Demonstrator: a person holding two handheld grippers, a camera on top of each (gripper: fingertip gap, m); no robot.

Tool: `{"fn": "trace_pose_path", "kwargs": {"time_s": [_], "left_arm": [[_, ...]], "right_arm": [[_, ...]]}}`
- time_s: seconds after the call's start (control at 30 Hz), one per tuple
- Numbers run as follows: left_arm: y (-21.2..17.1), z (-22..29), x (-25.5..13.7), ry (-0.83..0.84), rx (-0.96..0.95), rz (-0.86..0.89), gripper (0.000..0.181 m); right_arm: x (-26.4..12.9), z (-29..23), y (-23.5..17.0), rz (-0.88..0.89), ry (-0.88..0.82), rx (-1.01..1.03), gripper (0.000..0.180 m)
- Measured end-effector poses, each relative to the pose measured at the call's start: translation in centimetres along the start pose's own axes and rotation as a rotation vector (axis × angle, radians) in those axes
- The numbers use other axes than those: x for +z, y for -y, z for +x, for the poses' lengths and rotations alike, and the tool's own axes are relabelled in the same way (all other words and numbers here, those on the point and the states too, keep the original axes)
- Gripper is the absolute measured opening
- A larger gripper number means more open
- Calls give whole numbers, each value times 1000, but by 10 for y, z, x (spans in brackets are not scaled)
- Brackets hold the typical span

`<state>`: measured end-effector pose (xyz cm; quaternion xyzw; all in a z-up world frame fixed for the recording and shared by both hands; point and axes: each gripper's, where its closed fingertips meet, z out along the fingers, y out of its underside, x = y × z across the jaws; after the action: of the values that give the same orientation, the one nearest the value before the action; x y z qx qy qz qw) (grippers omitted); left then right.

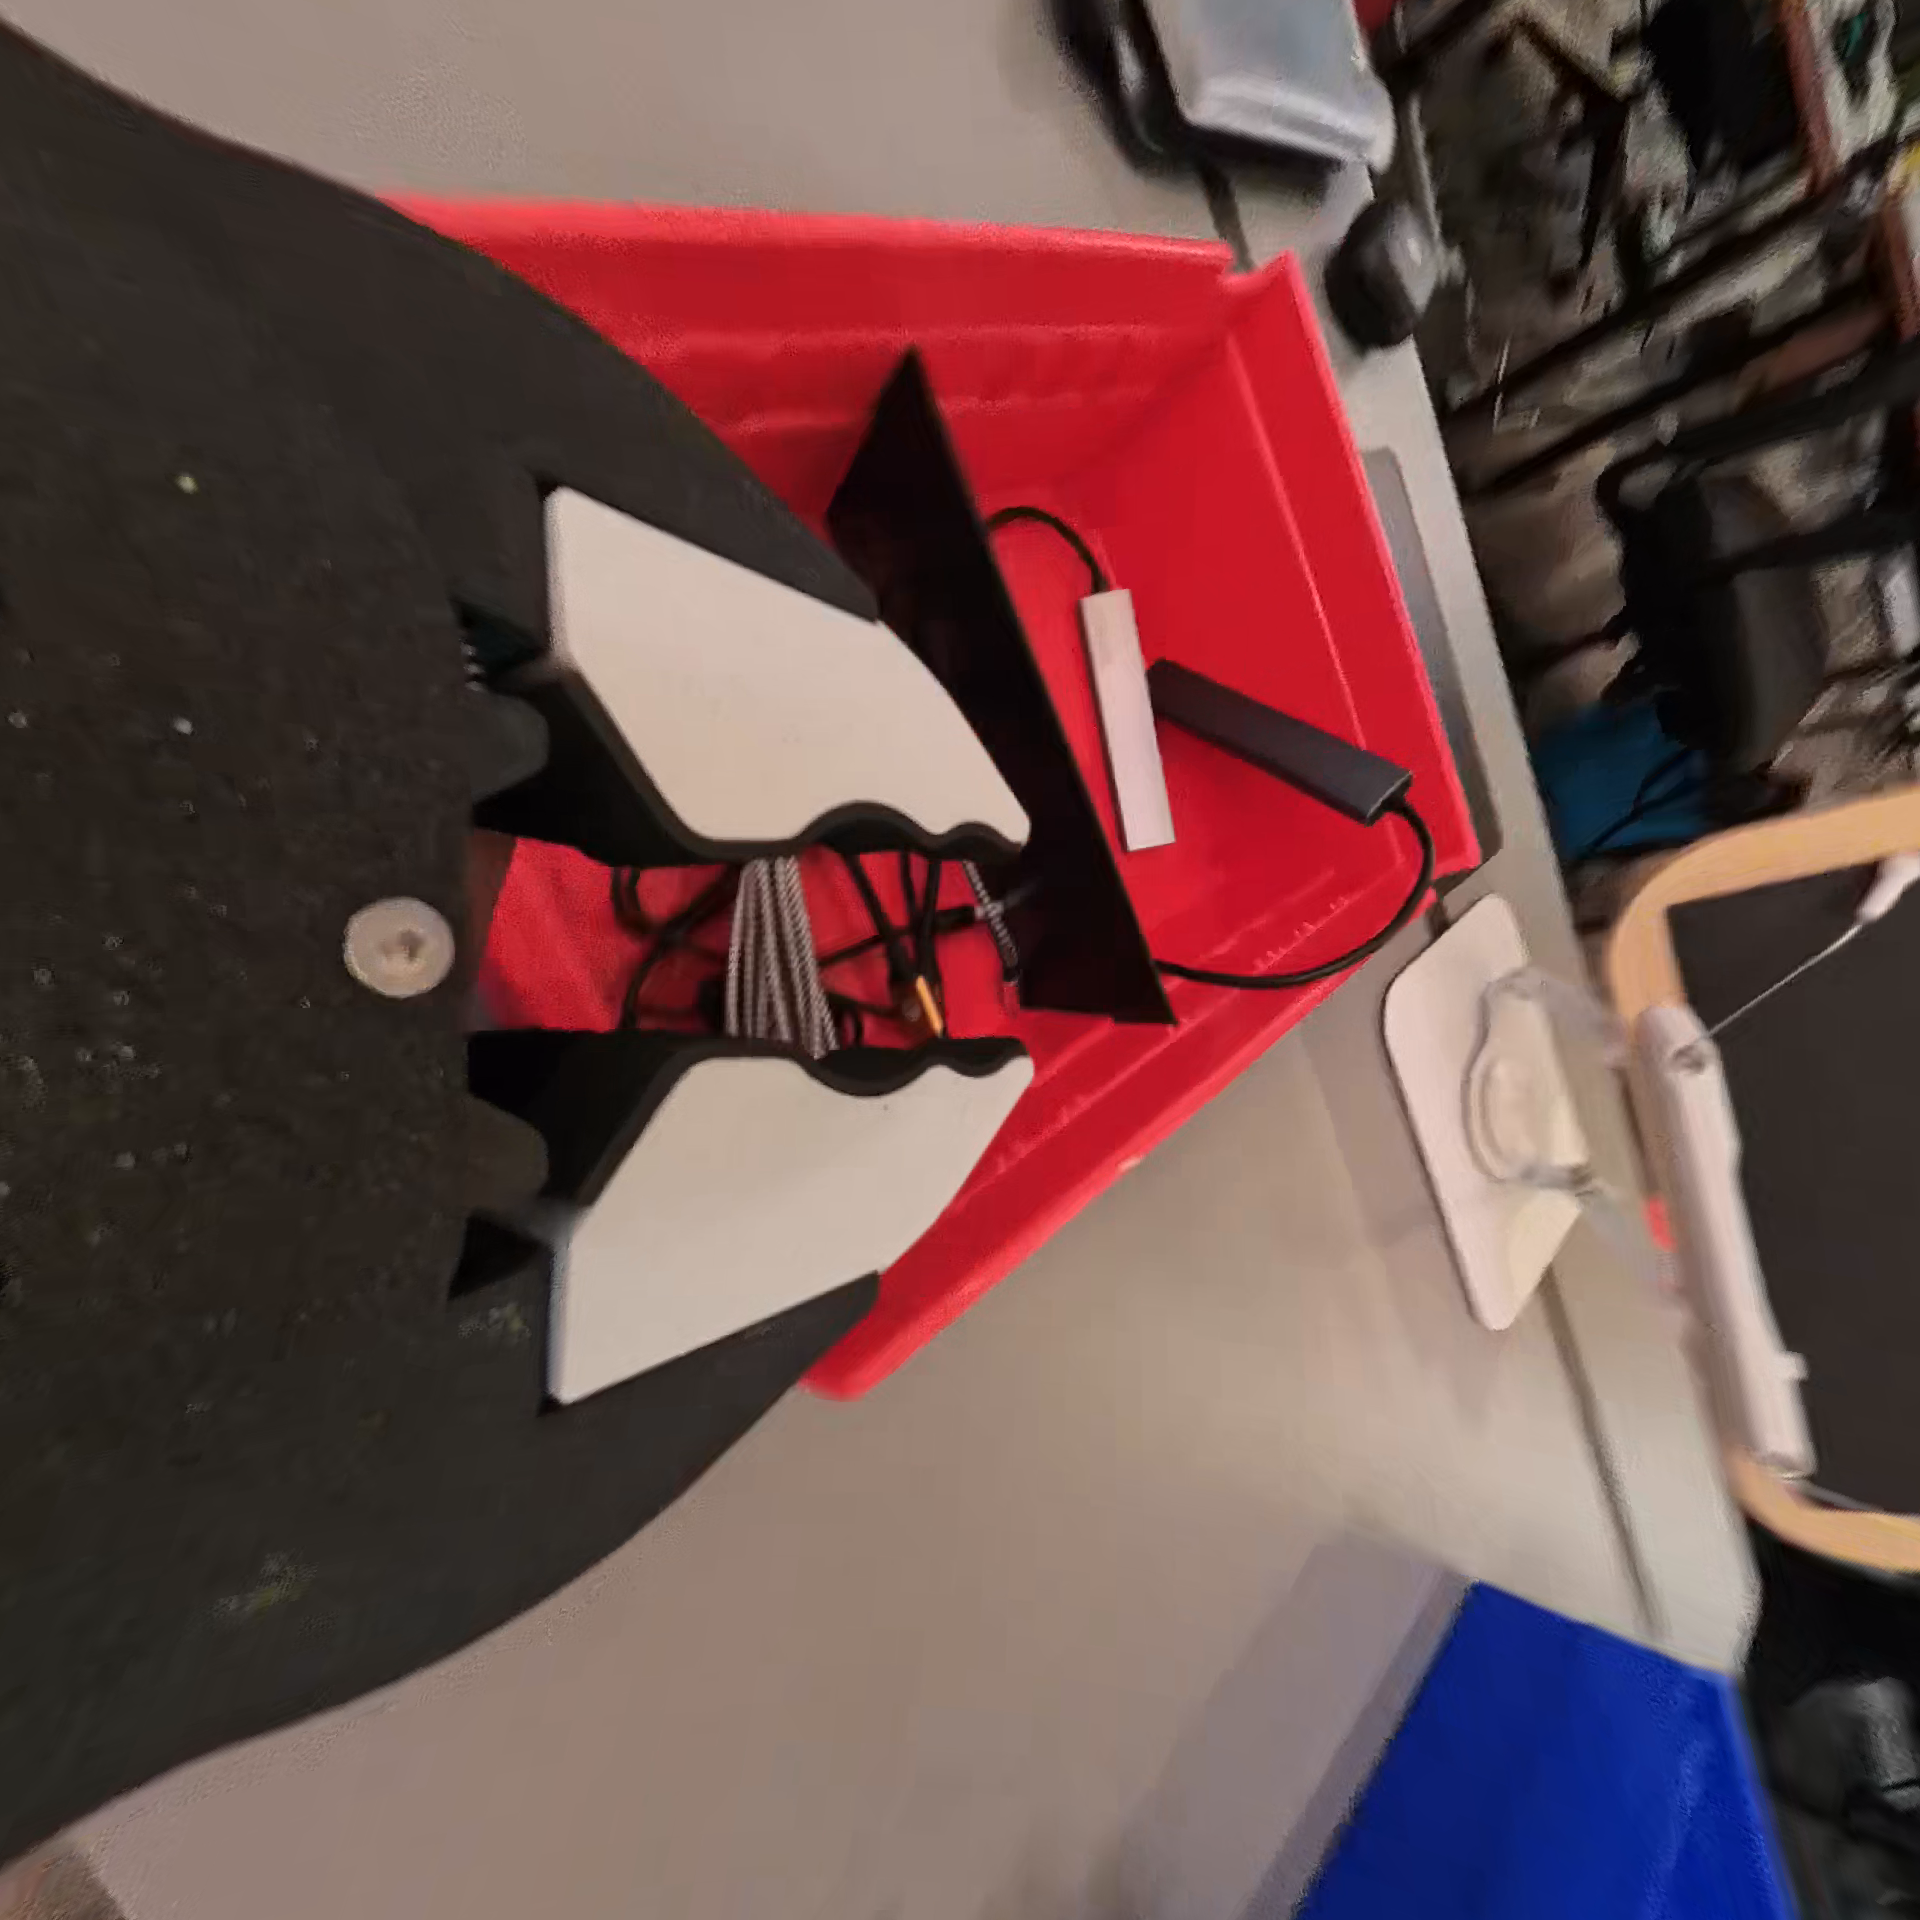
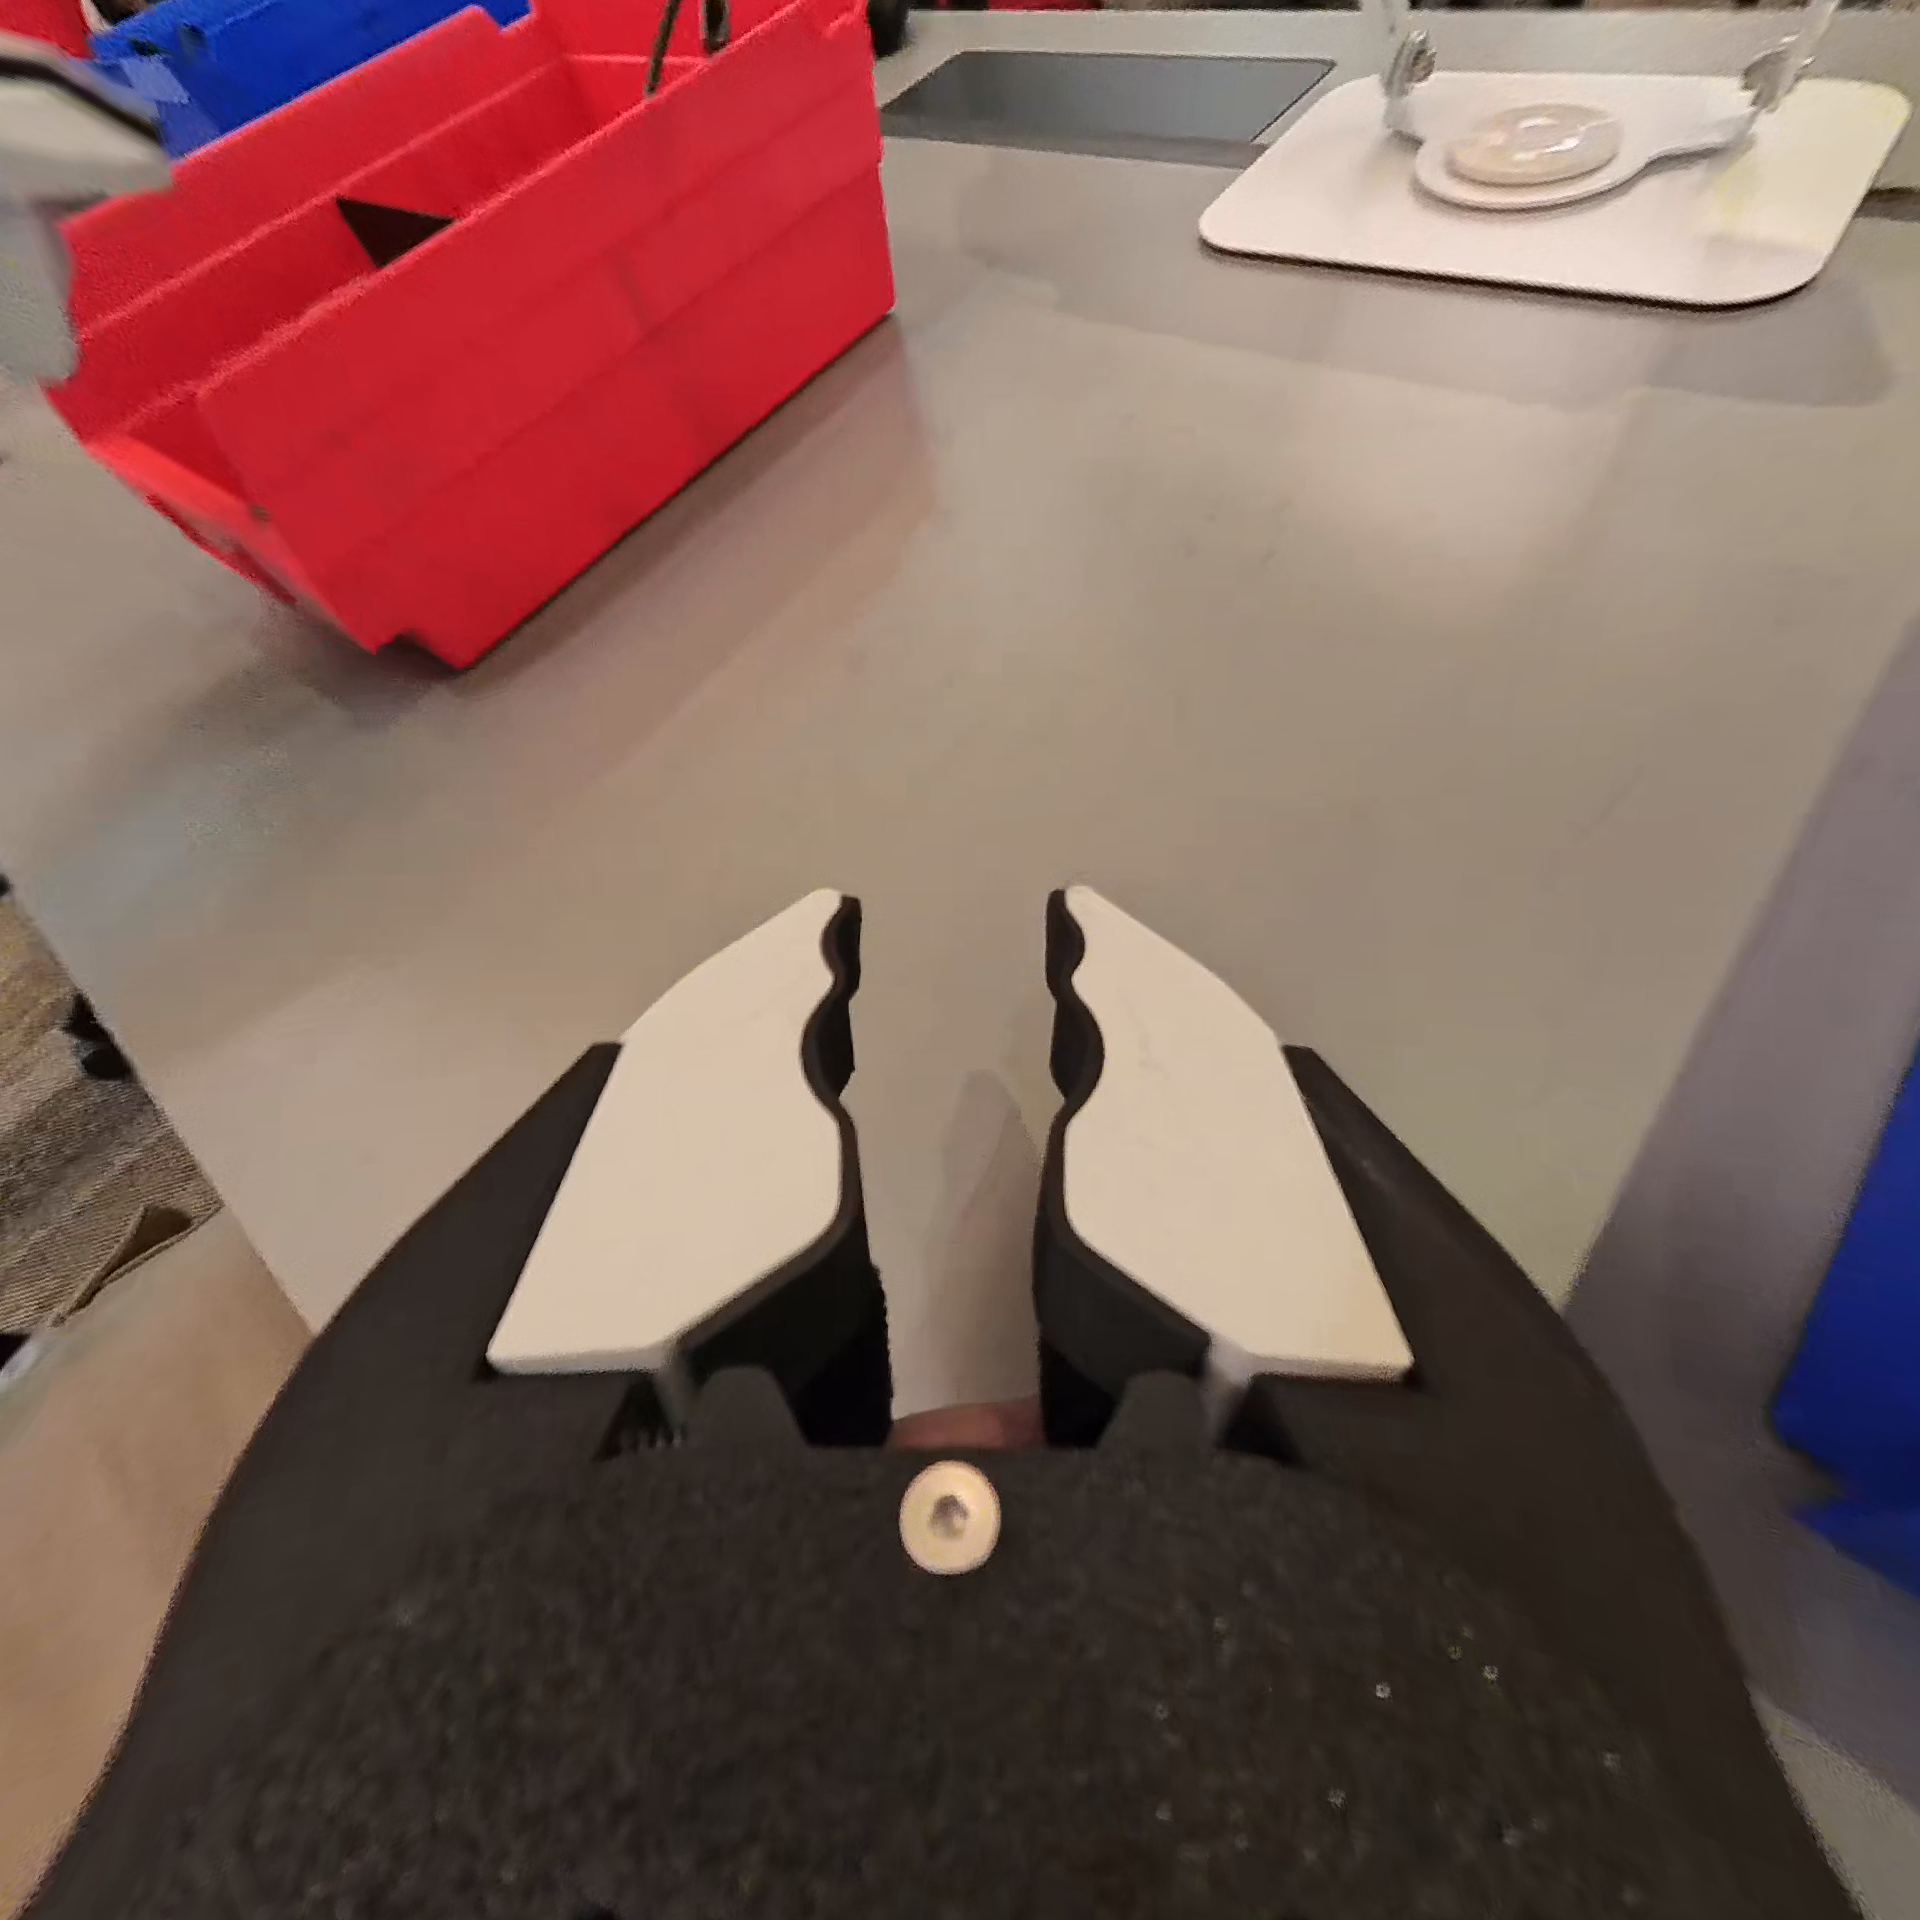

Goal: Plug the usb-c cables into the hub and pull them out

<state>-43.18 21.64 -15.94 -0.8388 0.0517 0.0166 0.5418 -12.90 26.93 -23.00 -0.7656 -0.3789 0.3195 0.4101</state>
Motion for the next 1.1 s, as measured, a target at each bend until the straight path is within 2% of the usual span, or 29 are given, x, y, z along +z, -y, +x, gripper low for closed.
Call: {"fn": "trace_pose_path", "kwargs": {"time_s": [0.13, 0.23, 0.33, 0.4, 0.5, 0.53, 0.6, 0.63, 0.7, 0.83, 0.9, 0.97, 1.03, 1.1], "left_arm": [[8, -30, 47, -168, 263, -236, 41], [13, -56, 96, -171, 491, -339, 46], [8, -65, 138, -202, 580, -427, 48], [7, -63, 158, -210, 656, -435, 47], [11, -56, 178, -188, 738, -405, 38], [13, -57, 182, -157, 773, -386, 26], [15, -59, 185, -119, 812, -363, 23], [19, -61, 183, -93, 810, -348, 23], [47, -74, 168, 64, 853, -226, 23], [148, -66, 88, 425, 958, 99, 22], [200, -34, 38, 607, 1068, 272, 22], [236, 15, -2, 709, 1161, 424, 22], [249, 68, -20, 719, 1223, 501, 23], [241, 116, -17, 691, 1265, 528, 23]], "right_arm": [[-7, -8, -20, -9, 64, 59, 33], [-7, -8, -13, 17, 84, 57, 33], [-4, -9, -11, 22, 102, 58, 33], [-3, -10, -14, 8, 119, 73, 33], [-3, -11, -13, 16, 138, 100, 33], [-4, -11, -13, 19, 142, 103, 33], [-4, -12, -13, 21, 158, 109, 33], [-5, -12, -12, 23, 164, 111, 33], [-7, -11, -12, 23, 164, 108, 33], [-13, -6, 0, 54, 156, 84, 33], [-22, -4, 20, 113, 161, 86, 33], [-34, -3, 45, 186, 171, 97, 33], [-51, -6, 72, 271, 184, 84, 33], [-70, -15, 100, 359, 203, 35, 34]]}}
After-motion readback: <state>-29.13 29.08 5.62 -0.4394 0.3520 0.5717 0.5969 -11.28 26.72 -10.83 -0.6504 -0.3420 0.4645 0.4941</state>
